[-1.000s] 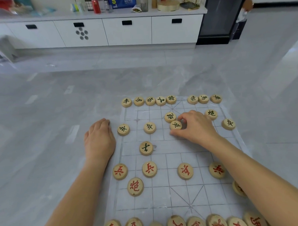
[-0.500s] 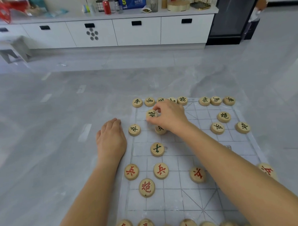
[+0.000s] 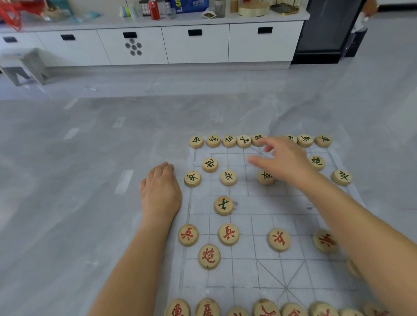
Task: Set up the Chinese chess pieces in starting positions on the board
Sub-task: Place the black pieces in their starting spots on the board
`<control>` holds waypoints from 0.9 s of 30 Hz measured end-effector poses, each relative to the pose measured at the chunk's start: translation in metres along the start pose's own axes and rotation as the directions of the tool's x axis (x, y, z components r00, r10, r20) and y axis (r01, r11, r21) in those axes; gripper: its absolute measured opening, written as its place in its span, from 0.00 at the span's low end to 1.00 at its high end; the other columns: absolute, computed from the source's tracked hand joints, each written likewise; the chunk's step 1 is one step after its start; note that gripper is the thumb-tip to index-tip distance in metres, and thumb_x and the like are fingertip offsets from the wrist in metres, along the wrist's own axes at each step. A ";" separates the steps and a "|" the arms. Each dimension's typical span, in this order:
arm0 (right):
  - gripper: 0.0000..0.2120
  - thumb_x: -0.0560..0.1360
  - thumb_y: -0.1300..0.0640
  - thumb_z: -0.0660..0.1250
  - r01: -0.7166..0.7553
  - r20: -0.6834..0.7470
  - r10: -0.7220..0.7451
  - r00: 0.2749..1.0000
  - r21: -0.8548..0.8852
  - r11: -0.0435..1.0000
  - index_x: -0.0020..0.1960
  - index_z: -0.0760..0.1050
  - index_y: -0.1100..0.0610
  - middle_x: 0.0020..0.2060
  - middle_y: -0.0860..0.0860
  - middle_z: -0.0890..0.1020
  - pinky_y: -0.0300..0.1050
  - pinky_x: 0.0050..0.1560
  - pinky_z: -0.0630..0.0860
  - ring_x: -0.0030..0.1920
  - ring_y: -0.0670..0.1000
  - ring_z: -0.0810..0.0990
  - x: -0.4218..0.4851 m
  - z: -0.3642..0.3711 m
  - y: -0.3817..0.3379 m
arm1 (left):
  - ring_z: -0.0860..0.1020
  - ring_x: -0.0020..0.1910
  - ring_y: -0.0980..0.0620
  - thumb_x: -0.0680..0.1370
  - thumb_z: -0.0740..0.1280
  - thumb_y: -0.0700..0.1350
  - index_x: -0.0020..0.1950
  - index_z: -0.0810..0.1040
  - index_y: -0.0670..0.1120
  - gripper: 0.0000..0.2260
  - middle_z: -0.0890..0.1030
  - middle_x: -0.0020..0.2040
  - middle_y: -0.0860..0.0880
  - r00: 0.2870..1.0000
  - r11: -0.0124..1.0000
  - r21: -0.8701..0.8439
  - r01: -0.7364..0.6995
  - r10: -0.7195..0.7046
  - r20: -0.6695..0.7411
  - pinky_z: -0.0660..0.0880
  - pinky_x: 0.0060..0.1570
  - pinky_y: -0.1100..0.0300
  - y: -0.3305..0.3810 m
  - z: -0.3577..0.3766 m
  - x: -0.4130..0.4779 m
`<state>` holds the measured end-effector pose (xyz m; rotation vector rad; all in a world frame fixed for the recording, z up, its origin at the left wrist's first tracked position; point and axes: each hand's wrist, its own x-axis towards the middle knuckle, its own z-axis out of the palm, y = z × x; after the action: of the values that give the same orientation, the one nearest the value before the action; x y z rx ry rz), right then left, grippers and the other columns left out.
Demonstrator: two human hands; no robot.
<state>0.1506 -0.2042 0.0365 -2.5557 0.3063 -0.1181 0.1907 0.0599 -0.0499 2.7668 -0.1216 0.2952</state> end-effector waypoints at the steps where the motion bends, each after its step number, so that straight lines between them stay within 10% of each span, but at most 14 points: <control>1: 0.24 0.69 0.39 0.68 -0.030 -0.025 0.030 0.999 0.021 0.999 0.62 0.73 0.47 0.50 0.46 0.75 0.56 0.60 0.69 0.52 0.50 0.74 -0.006 -0.012 0.014 | 0.67 0.68 0.47 0.81 0.51 0.46 0.68 0.71 0.46 0.17 0.72 0.68 0.48 1.000 1.000 -0.002 -0.001 0.001 0.002 0.60 0.67 0.49 0.000 0.000 0.000; 17: 0.18 0.71 0.41 0.66 -0.156 0.000 0.156 0.988 -0.012 0.988 0.58 0.75 0.47 0.45 0.45 0.76 0.54 0.54 0.72 0.44 0.47 0.74 -0.110 -0.047 0.079 | 0.56 0.75 0.48 0.82 0.51 0.48 0.76 0.58 0.44 0.22 0.57 0.77 0.47 0.936 0.998 0.026 -0.062 0.049 0.349 0.52 0.72 0.55 -0.008 -0.023 0.007; 27: 0.19 0.72 0.40 0.63 0.145 0.185 -0.130 0.974 -0.072 0.987 0.59 0.75 0.49 0.51 0.47 0.77 0.51 0.58 0.66 0.55 0.50 0.73 -0.094 0.036 -0.019 | 0.60 0.73 0.46 0.82 0.51 0.47 0.73 0.64 0.41 0.21 0.64 0.74 0.44 0.983 0.995 0.012 -0.104 0.101 0.153 0.55 0.72 0.53 -0.009 -0.013 -0.017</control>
<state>0.0685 -0.1472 0.0145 -2.6479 0.0662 0.0757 0.1724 0.0739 -0.0445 2.8052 -0.3021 0.1101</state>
